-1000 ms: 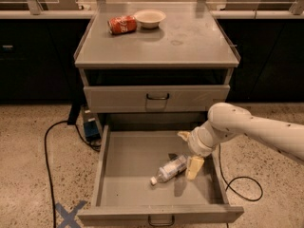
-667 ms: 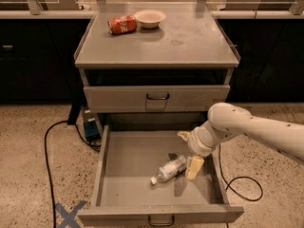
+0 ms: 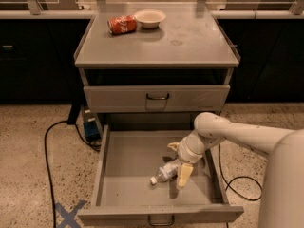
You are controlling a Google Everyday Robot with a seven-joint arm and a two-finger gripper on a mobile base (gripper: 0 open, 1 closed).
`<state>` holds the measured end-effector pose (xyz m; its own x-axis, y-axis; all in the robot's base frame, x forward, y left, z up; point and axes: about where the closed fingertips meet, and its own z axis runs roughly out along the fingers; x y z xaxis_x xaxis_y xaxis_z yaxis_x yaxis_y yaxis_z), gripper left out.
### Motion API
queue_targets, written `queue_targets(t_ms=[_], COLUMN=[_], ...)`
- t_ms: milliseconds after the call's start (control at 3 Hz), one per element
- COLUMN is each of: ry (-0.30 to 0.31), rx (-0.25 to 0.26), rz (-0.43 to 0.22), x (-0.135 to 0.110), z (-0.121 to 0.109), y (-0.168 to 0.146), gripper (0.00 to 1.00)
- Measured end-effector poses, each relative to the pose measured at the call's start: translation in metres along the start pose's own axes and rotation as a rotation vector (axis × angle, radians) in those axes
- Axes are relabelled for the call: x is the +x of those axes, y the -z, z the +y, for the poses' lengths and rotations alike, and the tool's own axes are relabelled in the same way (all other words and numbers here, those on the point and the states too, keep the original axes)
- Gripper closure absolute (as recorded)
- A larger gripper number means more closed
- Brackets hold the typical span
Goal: Pick blue plastic bottle from middle drawer and place on counter
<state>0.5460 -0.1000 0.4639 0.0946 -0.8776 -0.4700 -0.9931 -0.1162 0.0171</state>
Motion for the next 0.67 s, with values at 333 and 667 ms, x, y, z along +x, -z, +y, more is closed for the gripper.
queue_targets(t_ms=[333, 667], ry=[-0.013, -0.024], rx=[-0.067, -0.077], rz=[-0.036, -0.042], x=[0.007, 0.018], z=[0.001, 0.01], y=[-0.04, -0.067], gripper=[0.0, 0.0])
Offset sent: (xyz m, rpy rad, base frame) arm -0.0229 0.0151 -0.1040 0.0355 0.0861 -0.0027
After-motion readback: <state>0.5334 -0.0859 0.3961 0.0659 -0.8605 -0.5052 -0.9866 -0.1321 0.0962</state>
